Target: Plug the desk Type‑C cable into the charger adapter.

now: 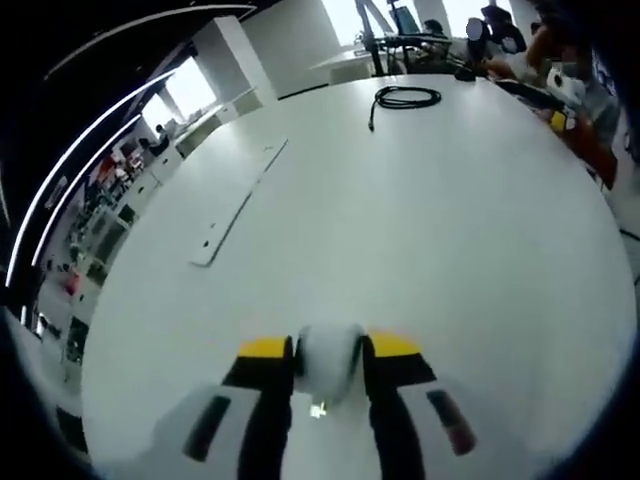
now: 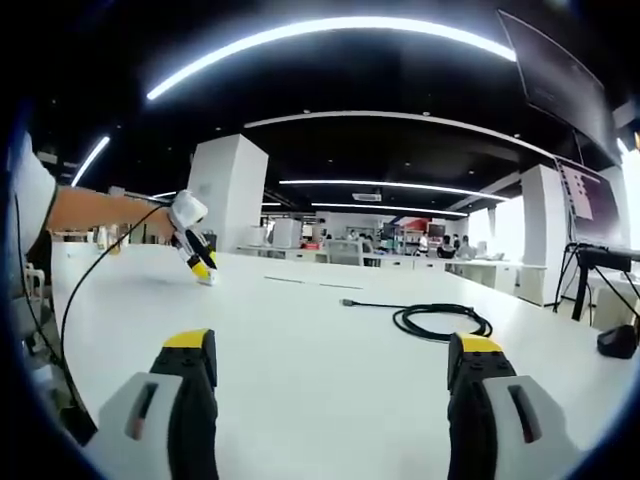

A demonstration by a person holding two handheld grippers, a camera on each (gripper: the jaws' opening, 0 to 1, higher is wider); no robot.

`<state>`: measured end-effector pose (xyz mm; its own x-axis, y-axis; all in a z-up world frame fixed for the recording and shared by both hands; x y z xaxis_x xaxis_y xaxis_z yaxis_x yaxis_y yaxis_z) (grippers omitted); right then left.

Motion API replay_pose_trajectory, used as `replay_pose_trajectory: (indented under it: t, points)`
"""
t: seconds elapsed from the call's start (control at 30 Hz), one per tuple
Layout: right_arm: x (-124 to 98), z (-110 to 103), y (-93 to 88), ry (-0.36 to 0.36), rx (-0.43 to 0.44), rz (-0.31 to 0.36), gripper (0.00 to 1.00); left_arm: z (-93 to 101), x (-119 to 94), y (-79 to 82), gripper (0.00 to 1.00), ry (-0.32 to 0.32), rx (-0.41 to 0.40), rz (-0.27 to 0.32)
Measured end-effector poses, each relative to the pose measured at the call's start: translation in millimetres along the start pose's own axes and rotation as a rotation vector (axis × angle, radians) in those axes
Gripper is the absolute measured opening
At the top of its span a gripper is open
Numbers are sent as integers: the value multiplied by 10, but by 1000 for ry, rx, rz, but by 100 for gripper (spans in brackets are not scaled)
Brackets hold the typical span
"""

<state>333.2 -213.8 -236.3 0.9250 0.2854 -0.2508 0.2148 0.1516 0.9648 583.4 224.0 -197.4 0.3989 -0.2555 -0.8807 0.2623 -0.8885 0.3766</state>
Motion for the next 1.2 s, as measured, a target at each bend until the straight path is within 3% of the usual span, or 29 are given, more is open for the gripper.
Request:
replay_pose_trajectory:
  t: [0.3, 0.5, 0.63, 0.9, 1.03, 1.2]
  points:
    - [0, -6, 9, 0, -2, 3, 97, -71, 24, 40, 26, -55, 22, -66]
    - [16, -19, 41, 7, -10, -4, 97, -126, 71, 76, 25, -108, 29, -147]
    - [29, -16, 47, 8, -13, -7, 98, -61, 67, 109, 25, -125, 42, -188]
    - [10, 10, 92, -1, -13, 5, 97, -69, 79, 120, 25, -159, 34, -224]
    - [8, 11, 115, -3, -15, 13, 97, -292, 150, 122, 25, -172, 32, -247]
    - [-2, -8, 127, 9, -11, 31, 97, -251, 149, 126, 25, -184, 17, -258]
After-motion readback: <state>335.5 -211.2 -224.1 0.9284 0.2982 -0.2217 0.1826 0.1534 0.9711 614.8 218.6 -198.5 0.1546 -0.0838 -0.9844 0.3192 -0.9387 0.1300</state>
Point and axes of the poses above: the point that each gripper's makers call its tool centre point, and the gripper's own axes: x roughly forward along the fingers, z roughly to its right, y roughly out of its top, the point moved 10 cm from there along -x, roughly backward along the fingers, and after that the axes turned 15 degrees about -z, right-handed, at the moved point
